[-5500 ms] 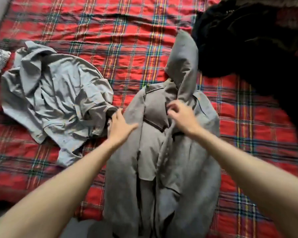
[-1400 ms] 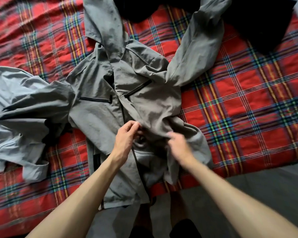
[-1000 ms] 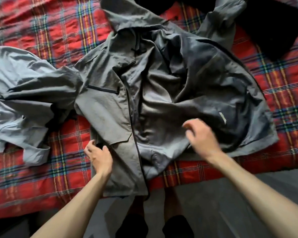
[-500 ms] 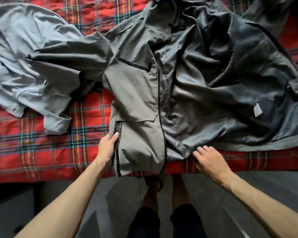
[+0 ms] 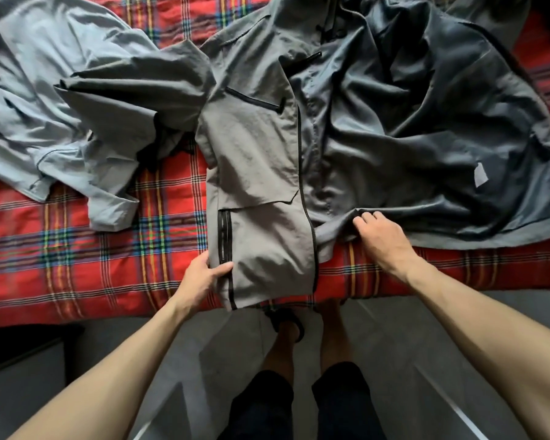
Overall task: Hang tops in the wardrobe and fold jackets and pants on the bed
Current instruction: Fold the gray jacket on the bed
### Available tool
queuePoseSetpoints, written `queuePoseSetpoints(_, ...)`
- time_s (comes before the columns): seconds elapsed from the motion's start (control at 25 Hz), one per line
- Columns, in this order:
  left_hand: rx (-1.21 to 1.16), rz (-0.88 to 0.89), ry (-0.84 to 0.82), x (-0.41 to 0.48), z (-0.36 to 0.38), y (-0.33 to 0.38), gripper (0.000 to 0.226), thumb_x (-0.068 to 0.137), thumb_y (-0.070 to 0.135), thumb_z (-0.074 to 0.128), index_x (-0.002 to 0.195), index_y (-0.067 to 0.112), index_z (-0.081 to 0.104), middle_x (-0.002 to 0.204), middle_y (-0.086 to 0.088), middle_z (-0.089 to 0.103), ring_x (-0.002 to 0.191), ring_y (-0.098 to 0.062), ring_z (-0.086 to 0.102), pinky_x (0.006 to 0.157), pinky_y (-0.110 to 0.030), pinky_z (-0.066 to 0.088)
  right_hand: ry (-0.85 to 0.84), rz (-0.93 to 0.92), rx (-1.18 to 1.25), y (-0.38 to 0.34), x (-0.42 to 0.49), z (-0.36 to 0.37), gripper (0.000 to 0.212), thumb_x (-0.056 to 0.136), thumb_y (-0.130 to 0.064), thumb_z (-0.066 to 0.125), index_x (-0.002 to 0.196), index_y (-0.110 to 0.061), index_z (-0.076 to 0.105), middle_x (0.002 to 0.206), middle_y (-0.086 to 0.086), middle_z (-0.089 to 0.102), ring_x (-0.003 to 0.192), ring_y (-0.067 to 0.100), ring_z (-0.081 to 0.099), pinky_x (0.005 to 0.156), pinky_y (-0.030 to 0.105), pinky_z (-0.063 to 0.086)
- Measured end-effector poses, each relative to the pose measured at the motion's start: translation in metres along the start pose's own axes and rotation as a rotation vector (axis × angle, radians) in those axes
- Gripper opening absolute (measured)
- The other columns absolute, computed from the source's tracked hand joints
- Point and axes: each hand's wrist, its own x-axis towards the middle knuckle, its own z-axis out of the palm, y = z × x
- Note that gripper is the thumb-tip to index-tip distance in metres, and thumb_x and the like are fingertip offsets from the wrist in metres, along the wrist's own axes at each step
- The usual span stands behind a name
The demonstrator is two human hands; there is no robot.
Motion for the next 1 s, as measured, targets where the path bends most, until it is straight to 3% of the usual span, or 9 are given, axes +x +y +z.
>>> queuePoseSetpoints(0.12,-0.184,0.007,0.114,-0.011,-0.003,-0.006,0.026,0.093,0.006,0.060,0.119,0.012,0.063,0.113,-0.008,0.072,0.104,-0.024,0.067,0.091,-0.040,0.052,-0.062,-0.234,0.201,-0.004,-0.051,-0.008,0.014,0.073,-0.015,0.045,0.075,-0.015,0.059,0.072,0.004,0.057,0.066,0.027,0.058,0.052,0.034,0.048)
queuePoseSetpoints(0.2,-0.125,-0.001,0.138,-0.021,-0.007,-0.022,0.024,0.095,0.009,0.059,0.119,0.011,0.063,0.112,-0.006,0.071,0.107,-0.024,0.066,0.094,-0.042,0.051,-0.201,-0.306,0.246,-0.010,-0.099,-0.010,0.013,0.069,-0.021,0.047,0.076,-0.022,0.058,0.072,-0.001,0.058,0.066,0.022,0.061,0.053,0.030,0.046)
queuePoseSetpoints(0.32,0.034,-0.096,0.132,-0.027,-0.004,-0.048,0.022,0.097,0.024,0.059,0.114,0.013,0.068,0.108,-0.001,0.073,0.107,-0.022,0.067,0.099,-0.043,0.049,-0.312,-0.099,0.352,-0.027,-0.101,-0.003,0.020,0.072,-0.025,0.047,0.085,-0.025,0.061,0.084,-0.002,0.063,0.083,0.023,0.067,0.069,0.032,0.051)
queuePoseSetpoints(0.44,0.086,-0.127,0.161,-0.017,0.005,-0.046,0.030,0.101,0.036,0.051,0.107,0.014,0.071,0.104,0.001,0.073,0.100,-0.016,0.066,0.089,-0.034,0.048,-0.360,0.370,0.797,-0.082,-0.038,-0.006,0.028,0.087,-0.029,0.063,0.113,-0.019,0.063,0.106,0.001,0.067,0.100,0.020,0.062,0.089,0.034,0.047)
queuePoseSetpoints(0.56,0.092,-0.123,0.223,-0.012,0.008,-0.041,0.029,0.102,0.040,0.047,0.106,0.020,0.067,0.102,0.007,0.068,0.096,-0.012,0.060,0.085,-0.032,0.042,-0.410,0.737,1.082,-0.132,0.002,-0.003,0.039,0.082,-0.039,0.072,0.111,-0.018,0.059,0.100,0.000,0.066,0.096,0.021,0.060,0.081,0.034,0.045)
queuePoseSetpoints(0.68,0.065,-0.146,0.190,-0.008,0.005,-0.048,0.020,0.097,0.036,0.057,0.097,0.018,0.064,0.090,0.006,0.066,0.085,-0.014,0.061,0.079,-0.033,0.046,-0.139,0.710,1.133,-0.140,0.001,-0.014,0.014,0.087,-0.028,0.066,0.089,-0.017,0.057,0.086,0.002,0.068,0.083,0.023,0.060,0.071,0.035,0.043)
queuePoseSetpoints(0.76,0.040,-0.195,0.164,-0.008,0.003,-0.053,0.013,0.092,0.026,0.067,0.091,0.016,0.060,0.084,0.000,0.066,0.077,-0.018,0.061,0.073,-0.036,0.049,0.040,0.725,1.068,-0.120,-0.006,-0.019,0.012,0.090,-0.024,0.063,0.097,-0.016,0.057,0.089,0.005,0.068,0.082,0.022,0.060,0.073,0.036,0.044)
queuePoseSetpoints(0.92,0.180,-0.188,0.185,-0.012,0.010,-0.056,0.009,0.089,0.028,0.071,0.090,0.021,0.065,0.088,0.001,0.071,0.079,-0.015,0.066,0.078,-0.037,0.052,-0.301,0.744,1.020,-0.087,-0.028,-0.011,0.028,0.090,-0.024,0.064,0.116,-0.017,0.053,0.103,0.005,0.067,0.092,0.021,0.059,0.075,0.030,0.039)
queuePoseSetpoints(1.0,0.287,-0.177,0.170,-0.013,0.013,-0.054,0.015,0.089,0.034,0.069,0.091,0.020,0.066,0.087,0.005,0.070,0.081,-0.013,0.065,0.075,-0.034,0.050,-0.308,0.705,0.906,-0.083,-0.033,-0.005,0.014,0.091,-0.021,0.062,0.102,-0.017,0.055,0.099,0.007,0.067,0.092,0.025,0.059,0.072,0.031,0.036)
